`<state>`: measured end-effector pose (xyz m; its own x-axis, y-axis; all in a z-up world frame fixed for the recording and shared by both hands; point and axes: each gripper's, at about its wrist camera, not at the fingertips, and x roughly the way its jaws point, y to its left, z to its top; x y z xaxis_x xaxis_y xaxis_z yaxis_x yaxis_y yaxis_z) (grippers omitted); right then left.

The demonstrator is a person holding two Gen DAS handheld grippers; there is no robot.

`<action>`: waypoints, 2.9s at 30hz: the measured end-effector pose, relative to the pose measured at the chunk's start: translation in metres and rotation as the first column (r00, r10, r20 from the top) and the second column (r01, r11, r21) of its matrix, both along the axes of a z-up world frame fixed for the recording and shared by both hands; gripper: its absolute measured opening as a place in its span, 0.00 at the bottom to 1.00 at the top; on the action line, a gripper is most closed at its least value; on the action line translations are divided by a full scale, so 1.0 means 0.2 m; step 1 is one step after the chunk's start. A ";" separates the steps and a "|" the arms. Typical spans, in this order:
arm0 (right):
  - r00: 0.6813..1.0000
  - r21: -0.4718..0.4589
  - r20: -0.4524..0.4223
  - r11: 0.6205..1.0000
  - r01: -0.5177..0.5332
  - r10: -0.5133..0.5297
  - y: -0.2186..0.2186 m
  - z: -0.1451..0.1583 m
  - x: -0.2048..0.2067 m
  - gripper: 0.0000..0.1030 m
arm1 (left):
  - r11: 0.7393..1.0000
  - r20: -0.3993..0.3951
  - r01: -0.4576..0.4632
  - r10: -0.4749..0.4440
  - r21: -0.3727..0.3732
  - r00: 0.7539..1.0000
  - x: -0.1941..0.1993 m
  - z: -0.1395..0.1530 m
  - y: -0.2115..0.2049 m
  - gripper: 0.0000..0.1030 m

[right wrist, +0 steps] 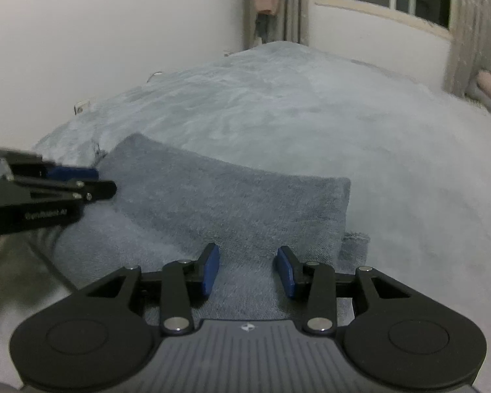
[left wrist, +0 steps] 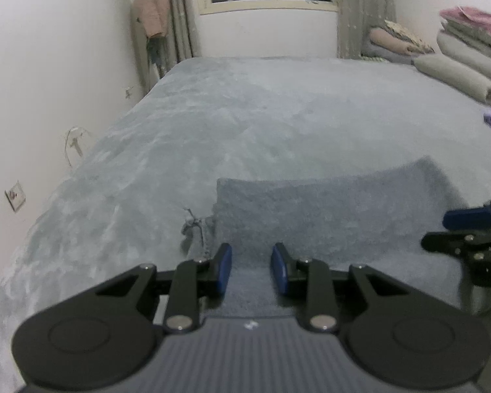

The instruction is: Fold clothes

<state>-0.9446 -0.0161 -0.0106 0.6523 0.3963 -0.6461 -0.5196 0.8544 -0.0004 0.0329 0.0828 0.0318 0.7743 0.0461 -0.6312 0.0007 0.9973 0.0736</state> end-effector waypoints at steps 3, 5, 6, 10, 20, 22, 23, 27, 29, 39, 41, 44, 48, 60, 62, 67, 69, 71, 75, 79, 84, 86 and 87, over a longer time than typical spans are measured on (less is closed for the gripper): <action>1.000 0.024 0.025 1.000 -0.009 0.008 -0.02 0.07 -0.06 0.38 | 1.000 0.016 0.007 -0.006 -0.011 1.000 -0.07 0.07 -0.03 0.32; 1.000 0.020 0.012 1.000 -0.019 0.019 -0.02 0.08 -0.08 0.38 | 1.000 0.014 0.009 -0.009 -0.028 1.000 -0.11 0.09 -0.05 0.32; 1.000 0.015 0.002 1.000 -0.022 0.022 -0.01 0.07 -0.09 0.38 | 0.999 0.011 0.014 -0.013 -0.036 1.000 -0.13 0.09 -0.06 0.32; 0.999 -0.019 -0.032 1.000 -0.019 0.019 0.01 0.00 -0.09 0.41 | 0.999 -0.003 0.035 -0.035 -0.033 0.999 -0.15 0.05 -0.13 0.34; 0.999 0.012 -0.041 1.000 0.001 -0.001 -0.01 -0.04 -0.07 0.42 | 0.998 -0.031 0.014 -0.016 -0.061 0.999 -0.09 -0.05 -0.09 0.38; 0.999 0.010 -0.040 1.000 0.009 -0.009 -0.01 -0.02 -0.08 0.42 | 0.997 -0.034 0.011 -0.013 -0.077 0.999 -0.09 -0.05 -0.07 0.38; 0.999 0.016 -0.036 1.000 0.017 -0.016 -0.02 0.00 -0.09 0.42 | 0.996 -0.037 0.007 -0.010 -0.091 0.999 -0.09 -0.05 -0.05 0.38; 0.999 0.051 -0.007 0.998 0.048 -0.048 -0.09 0.09 -0.14 0.44 | 0.982 -0.052 -0.013 0.003 -0.186 0.999 -0.10 0.00 0.02 0.37; 0.999 0.065 -0.008 0.997 0.047 -0.046 -0.11 0.11 -0.15 0.46 | 0.978 -0.047 -0.016 0.006 -0.208 0.999 -0.12 0.03 0.05 0.38; 0.996 0.013 -0.086 1.000 0.003 -0.002 -0.04 0.00 -0.15 0.52 | 0.981 -0.076 -0.046 0.032 -0.191 0.997 -0.12 0.01 0.09 0.40; 0.996 0.028 -0.093 1.000 0.009 -0.006 -0.06 0.03 -0.14 0.52 | 0.973 -0.077 -0.055 0.039 -0.225 0.996 -0.12 0.03 0.13 0.40; 0.996 0.069 -0.066 0.996 0.062 -0.057 -0.15 0.10 -0.13 0.52 | 0.961 -0.053 -0.082 0.070 -0.264 0.996 -0.13 0.09 0.23 0.45; 0.978 0.153 -0.097 0.969 0.196 -0.183 -0.33 0.14 -0.08 0.54 | 0.962 -0.026 -0.113 0.110 -0.250 0.994 -0.11 0.11 0.32 0.49; 0.968 0.107 -0.210 0.981 0.160 -0.135 -0.27 0.03 -0.06 0.64 | 0.983 -0.089 -0.100 0.087 -0.154 0.992 -0.07 -0.01 0.19 0.55; 0.966 0.080 -0.220 0.984 0.159 -0.139 -0.25 -0.01 -0.06 0.64 | 0.982 -0.099 -0.103 0.088 -0.158 0.991 -0.07 -0.04 0.20 0.56; 0.964 0.094 -0.228 0.982 0.163 -0.138 -0.27 -0.02 -0.05 0.58 | 0.973 -0.109 -0.102 0.081 -0.208 0.991 -0.08 -0.05 0.22 0.45; 0.967 0.097 -0.219 0.984 0.153 -0.129 -0.26 -0.02 -0.06 0.53 | 0.974 -0.101 -0.092 0.072 -0.205 0.992 -0.09 -0.04 0.22 0.40; 0.970 0.098 -0.209 0.984 0.145 -0.122 -0.26 -0.01 -0.06 0.46 | 0.975 -0.095 -0.084 0.066 -0.207 0.993 -0.09 -0.04 0.21 0.33; 0.977 0.085 -0.172 0.986 0.141 -0.125 -0.23 0.02 -0.07 0.37 | 0.971 -0.092 -0.087 0.068 -0.221 0.993 -0.09 -0.03 0.21 0.27; 0.977 0.077 -0.168 0.987 0.142 -0.128 -0.23 0.03 -0.08 0.44 | 0.968 -0.096 -0.092 0.071 -0.235 0.993 -0.09 -0.03 0.23 0.27; 0.974 0.096 -0.188 0.985 0.146 -0.126 -0.25 0.05 -0.08 0.64 | 0.965 -0.099 -0.107 0.085 -0.238 0.991 -0.09 -0.01 0.23 0.35; 0.970 0.108 -0.207 0.983 0.151 -0.126 -0.26 0.04 -0.08 0.67 | 0.966 -0.102 -0.111 0.089 -0.234 0.991 -0.09 -0.01 0.22 0.38; 0.967 0.112 -0.220 0.981 0.157 -0.129 -0.27 0.04 -0.07 0.69 | 0.966 -0.103 -0.111 0.089 -0.234 0.991 -0.09 -0.01 0.22 0.40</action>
